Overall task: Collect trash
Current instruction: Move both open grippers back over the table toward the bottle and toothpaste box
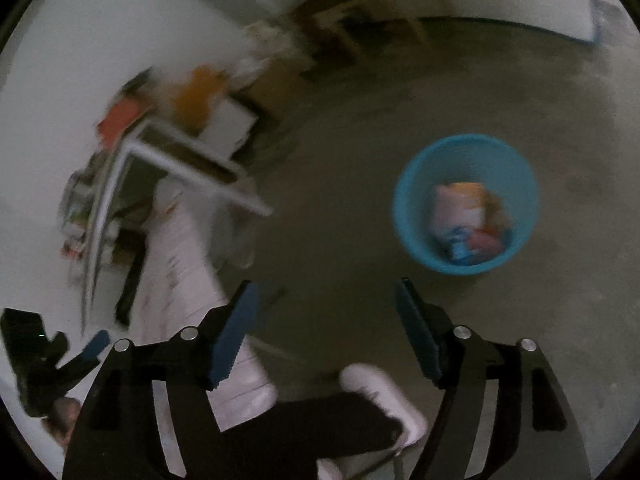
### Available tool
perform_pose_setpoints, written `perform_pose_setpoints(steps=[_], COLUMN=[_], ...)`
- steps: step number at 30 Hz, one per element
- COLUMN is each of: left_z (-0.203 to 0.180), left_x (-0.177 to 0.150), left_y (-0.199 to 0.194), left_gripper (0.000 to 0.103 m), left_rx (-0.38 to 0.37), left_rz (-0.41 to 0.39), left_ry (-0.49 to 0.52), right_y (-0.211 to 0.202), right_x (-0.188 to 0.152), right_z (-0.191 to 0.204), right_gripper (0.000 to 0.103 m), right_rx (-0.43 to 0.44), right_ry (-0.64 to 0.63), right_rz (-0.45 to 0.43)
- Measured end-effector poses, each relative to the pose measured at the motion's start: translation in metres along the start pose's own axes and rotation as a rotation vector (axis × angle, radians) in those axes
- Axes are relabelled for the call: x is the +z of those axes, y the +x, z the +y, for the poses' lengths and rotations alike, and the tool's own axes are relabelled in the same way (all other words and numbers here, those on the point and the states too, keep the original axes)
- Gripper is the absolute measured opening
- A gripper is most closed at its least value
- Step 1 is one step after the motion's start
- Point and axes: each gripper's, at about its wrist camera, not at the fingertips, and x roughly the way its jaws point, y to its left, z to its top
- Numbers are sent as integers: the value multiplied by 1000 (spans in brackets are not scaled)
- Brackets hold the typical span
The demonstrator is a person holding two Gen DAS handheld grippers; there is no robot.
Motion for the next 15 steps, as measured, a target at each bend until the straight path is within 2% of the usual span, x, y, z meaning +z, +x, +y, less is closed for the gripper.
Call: perform_pose_setpoints(steps=[4, 8, 12, 15], left_z=[36, 74, 108, 137], left_x=[-34, -73, -107, -131], left_y=[-66, -137, -173, -190], left_gripper=[84, 89, 89, 89], left_rx=[109, 250, 348, 379], left_rz=[-108, -261, -321, -329], left_ry=[-25, -93, -190, -276], right_y=[18, 44, 73, 91], right_x=[-12, -27, -53, -74], right_z=[52, 103, 165, 204], right_gripper=[72, 74, 74, 74], right_rx=[76, 147, 211, 250], right_ry=[-102, -174, -282, -358], right_rz=[86, 171, 271, 342])
